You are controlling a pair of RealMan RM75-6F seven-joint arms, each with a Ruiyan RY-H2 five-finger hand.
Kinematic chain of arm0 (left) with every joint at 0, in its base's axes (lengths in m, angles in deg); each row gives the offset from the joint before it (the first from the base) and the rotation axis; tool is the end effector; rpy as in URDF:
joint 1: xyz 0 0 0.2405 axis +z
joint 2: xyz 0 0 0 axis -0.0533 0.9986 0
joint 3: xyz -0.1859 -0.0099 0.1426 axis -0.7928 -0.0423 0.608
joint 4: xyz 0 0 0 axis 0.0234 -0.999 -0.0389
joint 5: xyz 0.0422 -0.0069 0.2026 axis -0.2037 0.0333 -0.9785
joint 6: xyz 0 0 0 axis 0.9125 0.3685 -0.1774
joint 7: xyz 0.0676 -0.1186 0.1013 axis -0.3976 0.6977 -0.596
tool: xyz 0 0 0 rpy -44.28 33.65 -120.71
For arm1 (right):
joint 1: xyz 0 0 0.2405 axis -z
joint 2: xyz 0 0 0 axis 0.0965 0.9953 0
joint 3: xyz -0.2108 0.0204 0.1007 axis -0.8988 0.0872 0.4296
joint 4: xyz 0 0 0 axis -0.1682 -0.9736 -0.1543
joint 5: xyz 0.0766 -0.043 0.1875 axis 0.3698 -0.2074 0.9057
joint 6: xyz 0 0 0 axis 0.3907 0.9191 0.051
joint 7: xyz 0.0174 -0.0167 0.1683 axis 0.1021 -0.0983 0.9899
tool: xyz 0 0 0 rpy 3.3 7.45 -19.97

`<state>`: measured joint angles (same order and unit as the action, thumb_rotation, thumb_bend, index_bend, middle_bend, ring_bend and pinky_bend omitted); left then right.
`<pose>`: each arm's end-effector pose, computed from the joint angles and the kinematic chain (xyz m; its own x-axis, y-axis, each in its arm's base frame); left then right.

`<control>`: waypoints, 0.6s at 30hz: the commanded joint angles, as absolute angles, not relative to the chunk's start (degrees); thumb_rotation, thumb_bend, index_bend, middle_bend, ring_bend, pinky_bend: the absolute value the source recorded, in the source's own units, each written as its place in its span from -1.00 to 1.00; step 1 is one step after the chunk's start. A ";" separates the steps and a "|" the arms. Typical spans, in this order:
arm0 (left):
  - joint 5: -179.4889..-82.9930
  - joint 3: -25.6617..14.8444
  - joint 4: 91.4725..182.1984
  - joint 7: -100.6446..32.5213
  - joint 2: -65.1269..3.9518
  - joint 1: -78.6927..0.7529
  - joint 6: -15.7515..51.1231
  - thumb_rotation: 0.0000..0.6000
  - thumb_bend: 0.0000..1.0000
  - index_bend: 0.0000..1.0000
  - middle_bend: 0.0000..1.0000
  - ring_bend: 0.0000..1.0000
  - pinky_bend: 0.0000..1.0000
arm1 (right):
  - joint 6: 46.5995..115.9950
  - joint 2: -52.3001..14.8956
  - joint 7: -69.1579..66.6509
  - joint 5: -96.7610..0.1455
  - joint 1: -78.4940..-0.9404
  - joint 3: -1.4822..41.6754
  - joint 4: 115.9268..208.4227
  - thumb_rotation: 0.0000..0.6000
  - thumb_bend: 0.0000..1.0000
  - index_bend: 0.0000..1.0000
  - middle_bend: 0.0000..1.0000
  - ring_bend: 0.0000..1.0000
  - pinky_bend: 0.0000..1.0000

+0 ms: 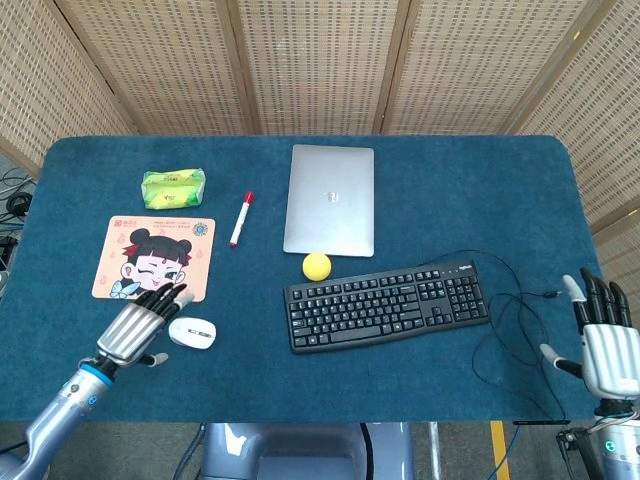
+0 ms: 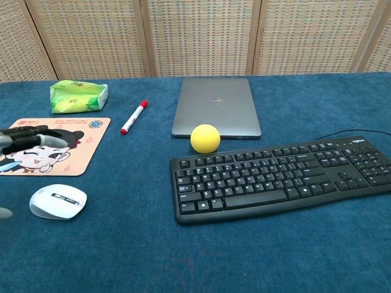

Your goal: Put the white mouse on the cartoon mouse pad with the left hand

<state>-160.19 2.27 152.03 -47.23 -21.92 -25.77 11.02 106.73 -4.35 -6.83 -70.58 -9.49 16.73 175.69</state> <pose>-0.2351 0.2571 0.0206 0.6372 0.2892 0.7144 0.7493 -0.4493 -0.4864 -0.2928 -0.2139 0.1592 0.4485 0.1340 0.8837 -0.8933 0.0369 0.4478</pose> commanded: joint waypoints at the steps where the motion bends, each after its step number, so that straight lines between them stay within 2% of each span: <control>1: -158.17 2.45 149.74 -48.75 -25.15 -28.30 7.69 1.00 -1.00 -0.73 -0.85 -0.85 -0.59 | 106.43 -4.32 -6.53 -70.20 -9.56 16.88 175.44 1.00 -1.00 -1.00 -1.00 -1.00 -1.00; 6: -156.61 2.41 148.05 -49.77 -27.53 -29.44 6.57 1.00 -0.99 -0.67 -0.79 -0.80 -0.58 | 106.37 -4.21 -6.07 -69.84 -9.55 17.09 175.36 1.00 -1.00 -1.00 -1.00 -1.00 -1.00; 12: -154.53 2.07 147.85 -51.80 -29.00 -30.60 5.77 1.00 -0.86 -0.53 -0.67 -0.70 -0.55 | 105.79 -4.11 -5.54 -69.20 -9.66 17.25 175.15 1.00 -1.00 -1.00 -1.00 -1.00 -1.00; 18: -151.97 1.87 147.84 -55.22 -30.45 -31.38 5.31 1.00 -0.75 -0.22 -0.37 -0.45 -0.39 | 105.69 -4.01 -5.10 -69.02 -9.66 17.32 175.08 1.00 -1.00 -1.00 -1.00 -1.00 -1.00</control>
